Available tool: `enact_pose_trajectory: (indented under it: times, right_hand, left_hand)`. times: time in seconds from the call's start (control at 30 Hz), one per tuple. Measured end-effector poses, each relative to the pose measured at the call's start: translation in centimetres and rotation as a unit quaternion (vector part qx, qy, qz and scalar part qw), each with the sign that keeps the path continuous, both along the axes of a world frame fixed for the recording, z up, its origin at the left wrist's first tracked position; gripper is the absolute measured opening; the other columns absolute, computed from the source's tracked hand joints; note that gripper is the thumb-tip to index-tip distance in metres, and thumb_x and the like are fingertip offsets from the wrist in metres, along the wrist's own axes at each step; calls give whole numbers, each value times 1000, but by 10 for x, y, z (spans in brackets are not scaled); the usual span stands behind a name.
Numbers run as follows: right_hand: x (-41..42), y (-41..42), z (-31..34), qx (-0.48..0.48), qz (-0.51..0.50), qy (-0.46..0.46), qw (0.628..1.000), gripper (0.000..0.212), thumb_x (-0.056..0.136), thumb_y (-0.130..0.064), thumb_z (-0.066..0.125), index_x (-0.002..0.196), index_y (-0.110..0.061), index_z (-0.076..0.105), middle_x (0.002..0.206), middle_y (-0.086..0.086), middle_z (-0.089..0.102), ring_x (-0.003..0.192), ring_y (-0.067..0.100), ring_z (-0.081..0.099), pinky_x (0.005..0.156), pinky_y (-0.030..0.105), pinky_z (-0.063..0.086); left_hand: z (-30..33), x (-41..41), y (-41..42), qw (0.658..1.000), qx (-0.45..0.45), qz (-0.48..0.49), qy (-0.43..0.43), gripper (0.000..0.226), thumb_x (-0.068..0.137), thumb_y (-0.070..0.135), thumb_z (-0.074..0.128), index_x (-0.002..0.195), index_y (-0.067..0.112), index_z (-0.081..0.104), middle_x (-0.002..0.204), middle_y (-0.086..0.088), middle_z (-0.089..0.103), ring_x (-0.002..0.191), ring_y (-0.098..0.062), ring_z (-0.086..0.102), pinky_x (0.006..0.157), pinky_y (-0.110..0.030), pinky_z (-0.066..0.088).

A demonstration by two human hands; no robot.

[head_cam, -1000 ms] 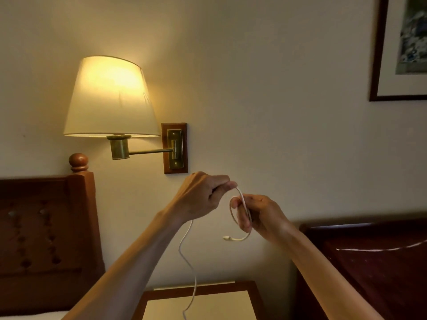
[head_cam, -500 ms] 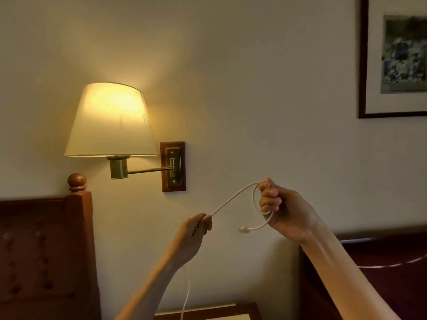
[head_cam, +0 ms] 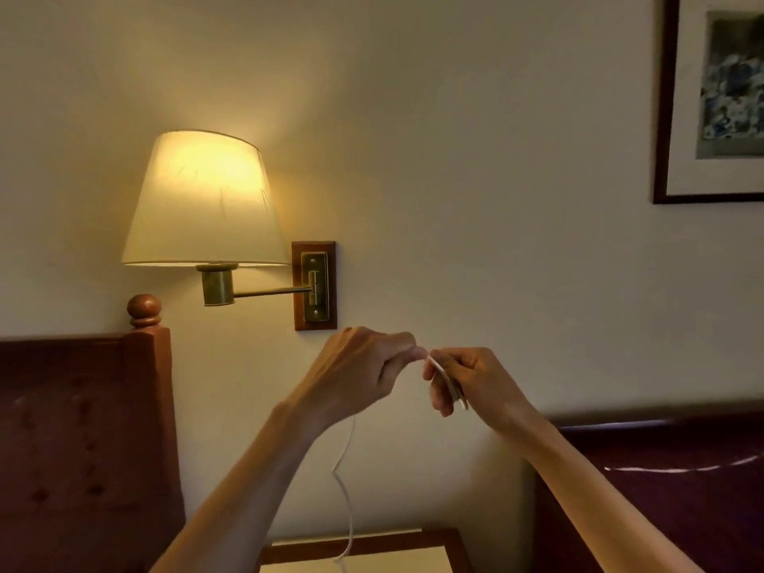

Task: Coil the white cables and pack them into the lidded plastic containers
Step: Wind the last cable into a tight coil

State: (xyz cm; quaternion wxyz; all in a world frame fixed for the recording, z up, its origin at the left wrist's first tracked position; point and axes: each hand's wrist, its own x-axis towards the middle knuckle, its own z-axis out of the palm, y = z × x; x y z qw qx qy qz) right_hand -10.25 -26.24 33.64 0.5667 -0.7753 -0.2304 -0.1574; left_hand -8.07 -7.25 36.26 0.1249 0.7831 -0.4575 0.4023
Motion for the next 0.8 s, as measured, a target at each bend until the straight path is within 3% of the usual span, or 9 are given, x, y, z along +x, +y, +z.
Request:
enact_pose_trajectory:
  times: [0.1,0.2,0.33,0.47,0.57,0.67,0.8]
  right_hand:
    - [-1,3,-1,80,67,61,993,42,103,-28,40,73,-10,63,49,6,45,46,16,36,51,26,34]
    - [-5,4,7,168,158,122,965,39,103,-24,35,72,-9,55,49,0,27,47,13,20,51,28,18]
    - [-6,0,18,300,273,189,894,30,99,-24,40,73,-12,52,47,-8,25,44,9,20,45,22,21]
    - [-1,-18,33,396,300,193,846,28,98,-23,42,73,-14,51,47,-10,31,41,5,28,43,18,28]
    - [4,-20,37,383,243,173,874,29,100,-25,43,75,-13,52,54,-6,40,45,7,38,48,18,37]
    - [10,-8,29,280,126,104,946,31,102,-24,43,80,-8,57,65,5,57,57,15,57,61,25,49]
    - [9,7,14,129,21,1,991,33,102,-21,47,82,1,63,68,10,68,61,19,64,61,27,55]
  left_hand:
    - [-2,11,5,999,-47,4,-8,33,99,43,36,90,25,62,60,20,44,51,1,49,52,-8,35]
    - [-18,19,3,990,-108,-53,71,22,100,35,38,84,28,51,63,20,46,58,-3,52,58,-9,36]
    - [-46,32,1,960,-214,-87,156,29,102,24,37,75,27,45,63,13,45,56,-8,43,55,-18,33]
    - [-84,48,11,941,-227,-20,251,38,100,41,35,67,25,45,59,13,42,55,-4,38,56,-28,32]
    - [-79,35,7,946,-96,26,309,44,101,41,38,60,27,44,52,11,41,46,-5,36,55,-28,33]
    - [-53,7,-10,958,89,43,268,45,101,40,42,58,27,46,50,10,42,43,-7,40,53,-22,34]
    - [-19,-13,-19,985,99,-15,142,41,100,40,44,63,23,52,49,10,42,42,-14,42,48,-16,32]
